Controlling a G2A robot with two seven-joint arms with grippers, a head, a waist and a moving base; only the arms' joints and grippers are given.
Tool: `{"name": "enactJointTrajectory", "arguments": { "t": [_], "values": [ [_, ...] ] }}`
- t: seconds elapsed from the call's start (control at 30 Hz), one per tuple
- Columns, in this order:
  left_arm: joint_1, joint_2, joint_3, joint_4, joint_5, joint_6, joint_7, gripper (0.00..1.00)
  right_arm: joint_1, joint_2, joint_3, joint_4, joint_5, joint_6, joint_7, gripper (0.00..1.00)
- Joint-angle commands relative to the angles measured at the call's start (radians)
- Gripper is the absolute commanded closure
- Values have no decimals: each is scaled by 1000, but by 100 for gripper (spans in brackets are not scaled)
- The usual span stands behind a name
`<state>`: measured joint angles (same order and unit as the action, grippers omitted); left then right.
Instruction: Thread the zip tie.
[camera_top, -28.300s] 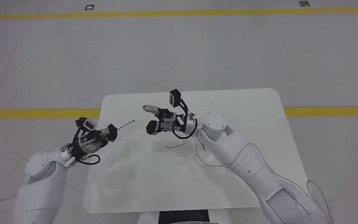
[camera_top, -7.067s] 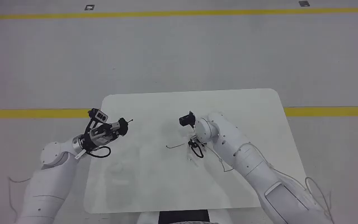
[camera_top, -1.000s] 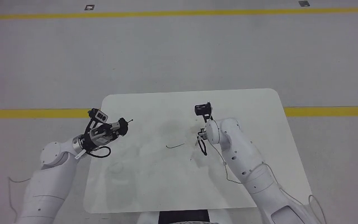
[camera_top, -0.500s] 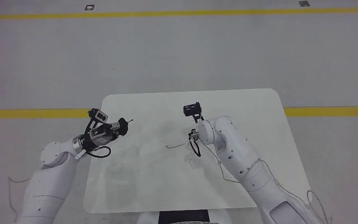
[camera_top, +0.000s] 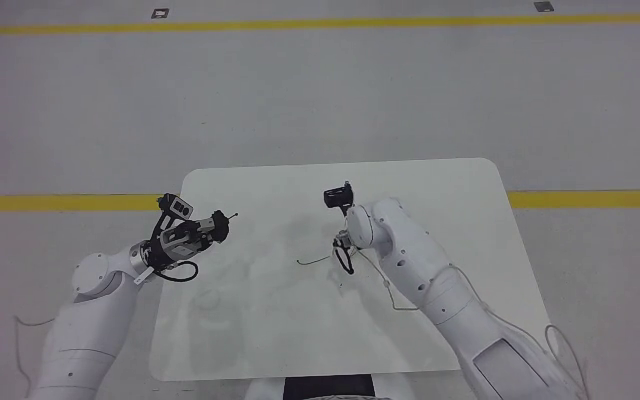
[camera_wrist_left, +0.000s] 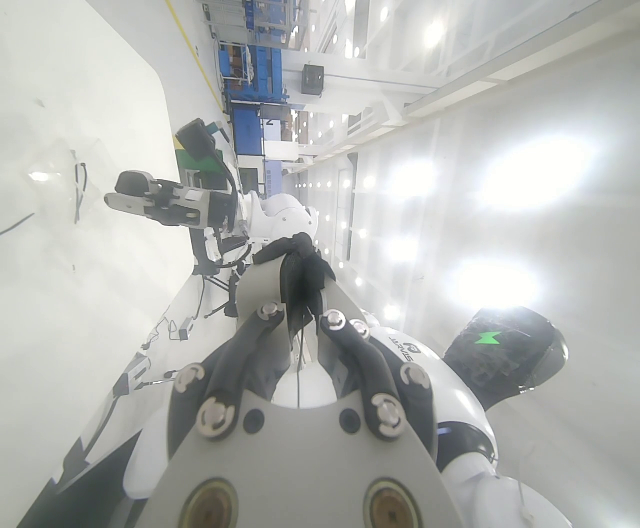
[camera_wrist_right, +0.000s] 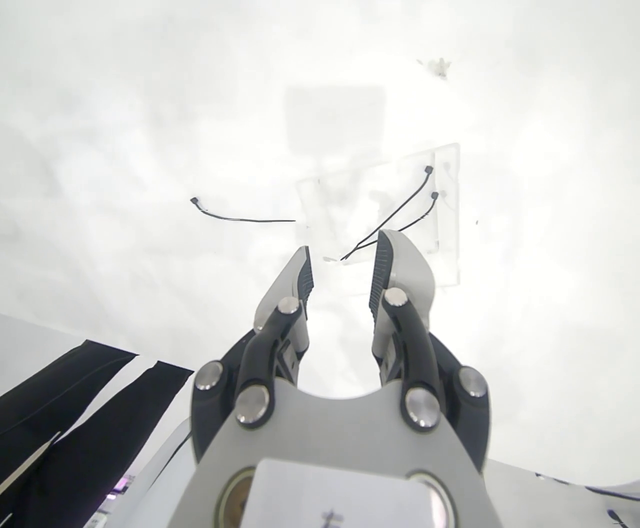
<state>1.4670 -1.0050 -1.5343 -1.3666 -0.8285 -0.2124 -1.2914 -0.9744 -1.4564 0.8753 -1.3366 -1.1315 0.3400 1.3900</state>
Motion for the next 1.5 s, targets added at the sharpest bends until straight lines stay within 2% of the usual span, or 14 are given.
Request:
{"name": "enactJointTrajectory", "arguments": {
  "t": [0.0, 0.4, 0.9, 1.1, 1.3, 1.47],
  "values": [
    [0, 0, 0, 0, 0, 0, 0, 100, 4, -6, 3, 19, -4, 0, 0, 76],
    [0, 0, 0, 0, 0, 0, 0, 100, 22, -44, 12, 102, -3, 0, -27, 77],
    [0, 0, 0, 0, 0, 0, 0, 100, 77, -89, -3, 271, 20, 0, -94, 83],
    [0, 0, 0, 0, 0, 0, 0, 100, 74, -98, 26, 286, -11, 0, -88, 81],
    [0, 0, 0, 0, 0, 0, 0, 100, 53, -107, 69, 259, -53, 0, -66, 78],
    [0, 0, 0, 0, 0, 0, 0, 100, 27, -114, 103, 231, -100, 0, -37, 80]
  ]
}}
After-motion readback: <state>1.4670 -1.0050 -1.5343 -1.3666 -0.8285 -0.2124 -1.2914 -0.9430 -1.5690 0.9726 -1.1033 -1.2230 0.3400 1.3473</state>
